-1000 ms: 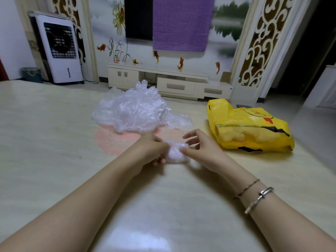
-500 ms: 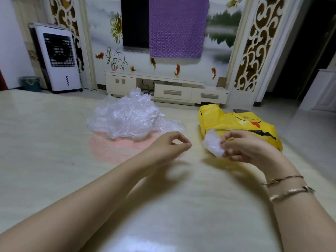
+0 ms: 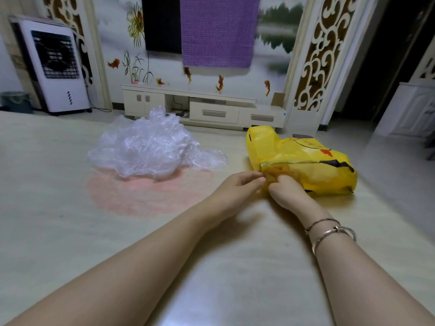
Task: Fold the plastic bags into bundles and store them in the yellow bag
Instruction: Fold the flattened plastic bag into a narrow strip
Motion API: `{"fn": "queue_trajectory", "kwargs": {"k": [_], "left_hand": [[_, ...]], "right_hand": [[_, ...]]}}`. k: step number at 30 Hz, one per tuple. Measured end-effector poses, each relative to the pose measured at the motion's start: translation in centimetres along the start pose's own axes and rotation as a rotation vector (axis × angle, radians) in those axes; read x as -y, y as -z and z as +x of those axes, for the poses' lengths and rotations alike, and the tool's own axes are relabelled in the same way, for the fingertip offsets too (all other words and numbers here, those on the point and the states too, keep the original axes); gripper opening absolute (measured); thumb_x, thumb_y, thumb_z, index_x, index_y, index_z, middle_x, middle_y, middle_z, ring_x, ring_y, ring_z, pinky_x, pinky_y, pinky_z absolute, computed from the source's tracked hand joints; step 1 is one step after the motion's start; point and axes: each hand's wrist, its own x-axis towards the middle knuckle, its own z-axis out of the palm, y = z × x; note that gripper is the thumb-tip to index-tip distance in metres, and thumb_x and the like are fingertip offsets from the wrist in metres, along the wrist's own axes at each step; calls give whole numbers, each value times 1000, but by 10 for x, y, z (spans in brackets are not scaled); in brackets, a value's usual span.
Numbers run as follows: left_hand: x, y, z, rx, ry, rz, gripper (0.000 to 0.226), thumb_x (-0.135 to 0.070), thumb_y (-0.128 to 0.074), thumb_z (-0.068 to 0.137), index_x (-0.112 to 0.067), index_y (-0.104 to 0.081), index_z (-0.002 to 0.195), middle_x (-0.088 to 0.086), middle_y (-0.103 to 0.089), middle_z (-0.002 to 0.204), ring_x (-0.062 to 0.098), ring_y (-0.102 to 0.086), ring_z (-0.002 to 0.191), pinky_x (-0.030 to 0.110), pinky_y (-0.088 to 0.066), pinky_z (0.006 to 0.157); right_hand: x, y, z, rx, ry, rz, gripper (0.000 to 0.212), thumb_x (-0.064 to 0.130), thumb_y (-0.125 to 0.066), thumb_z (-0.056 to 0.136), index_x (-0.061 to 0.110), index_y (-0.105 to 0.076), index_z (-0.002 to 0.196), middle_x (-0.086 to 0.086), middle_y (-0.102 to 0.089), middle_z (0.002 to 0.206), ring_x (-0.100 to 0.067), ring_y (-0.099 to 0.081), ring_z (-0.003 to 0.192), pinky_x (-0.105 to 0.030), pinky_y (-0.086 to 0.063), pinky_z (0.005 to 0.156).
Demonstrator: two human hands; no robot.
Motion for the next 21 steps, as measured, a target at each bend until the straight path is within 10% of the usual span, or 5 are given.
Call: {"fn": "queue_trajectory", "kwargs": {"k": [6,11,21], "left_hand": [[-1,4,-2,-13,13,-8,30,-9,-50,99,2,-60,125,5,-62,111,-14,-55,73,-1,-38,68],[-14,14,-9,-42,41,54,26,-3,-49,97,3,-64,117,8,-61,106,3,-52,80,4,-37,60],[1,102,-39,-258,178,118,21,-8,-49,94,-18,-67,95,1,-67,117,16,-64,103,23,-47,85]], "right_hand": [[13,10,-20,-29,-1,-264,28,17,-40,93,15,-54,118,-21,-47,131,-40,-34,127,-44,-33,102],[20,21,-41,-70,42,-238,61,5,-39,89,27,-38,146,-12,-38,147,-32,-33,135,-40,-35,104],[41,16,-52,-311,169,-176,29,8,-42,85,20,-69,87,-5,-68,94,-30,-59,84,-31,-45,62]]}}
